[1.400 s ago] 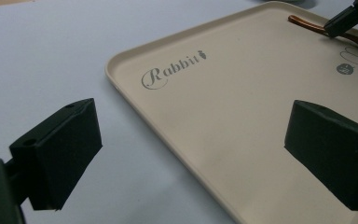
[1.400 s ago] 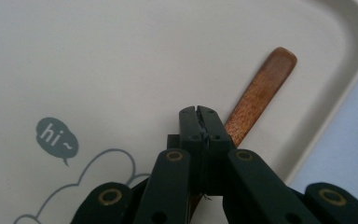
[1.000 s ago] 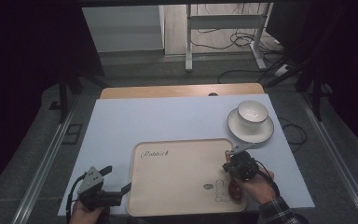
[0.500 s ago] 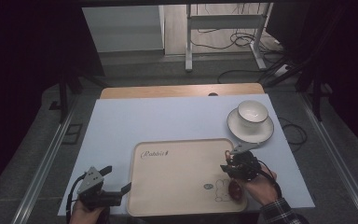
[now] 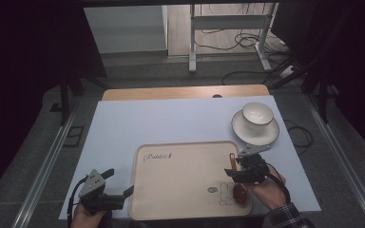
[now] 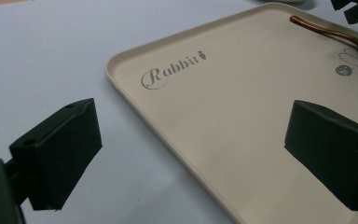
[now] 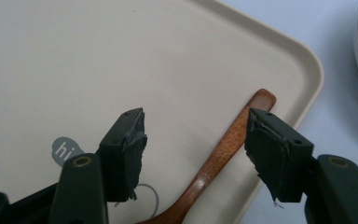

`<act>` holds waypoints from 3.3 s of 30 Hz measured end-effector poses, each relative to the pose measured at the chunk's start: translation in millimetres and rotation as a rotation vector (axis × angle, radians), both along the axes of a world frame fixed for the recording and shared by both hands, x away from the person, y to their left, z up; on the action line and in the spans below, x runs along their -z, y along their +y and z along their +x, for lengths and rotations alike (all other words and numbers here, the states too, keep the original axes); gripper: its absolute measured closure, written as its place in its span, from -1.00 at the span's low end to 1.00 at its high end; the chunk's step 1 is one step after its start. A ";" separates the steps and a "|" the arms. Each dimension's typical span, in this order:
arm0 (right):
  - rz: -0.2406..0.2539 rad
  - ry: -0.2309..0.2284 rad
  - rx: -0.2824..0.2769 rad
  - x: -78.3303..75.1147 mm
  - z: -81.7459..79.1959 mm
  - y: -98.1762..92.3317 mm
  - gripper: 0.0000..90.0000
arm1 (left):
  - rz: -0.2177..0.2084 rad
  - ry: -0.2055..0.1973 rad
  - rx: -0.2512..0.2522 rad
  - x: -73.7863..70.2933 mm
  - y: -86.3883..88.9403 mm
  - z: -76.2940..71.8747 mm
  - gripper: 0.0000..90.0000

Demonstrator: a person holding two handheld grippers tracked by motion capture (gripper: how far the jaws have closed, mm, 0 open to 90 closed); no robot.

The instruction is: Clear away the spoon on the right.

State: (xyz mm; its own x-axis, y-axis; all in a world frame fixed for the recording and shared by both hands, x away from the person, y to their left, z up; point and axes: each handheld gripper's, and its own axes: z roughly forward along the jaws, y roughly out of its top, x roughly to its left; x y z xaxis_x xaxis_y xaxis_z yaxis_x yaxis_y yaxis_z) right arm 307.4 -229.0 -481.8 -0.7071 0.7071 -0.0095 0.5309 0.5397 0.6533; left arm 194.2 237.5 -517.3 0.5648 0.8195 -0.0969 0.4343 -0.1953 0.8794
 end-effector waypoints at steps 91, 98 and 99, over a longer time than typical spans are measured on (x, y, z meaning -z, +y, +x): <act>0.093 -0.187 0.133 -19.2 -68.9 -65.2 -1.00 | -0.011 0.003 0.001 0.4 0.7 0.7 -0.92; 0.086 -0.198 0.156 -19.2 -76.2 -71.7 -1.00 | -0.011 0.004 0.000 0.4 0.7 0.8 -0.92; 0.084 -0.202 0.159 -19.2 -77.3 -72.9 -1.00 | -0.011 0.004 0.000 0.4 0.7 0.8 -0.92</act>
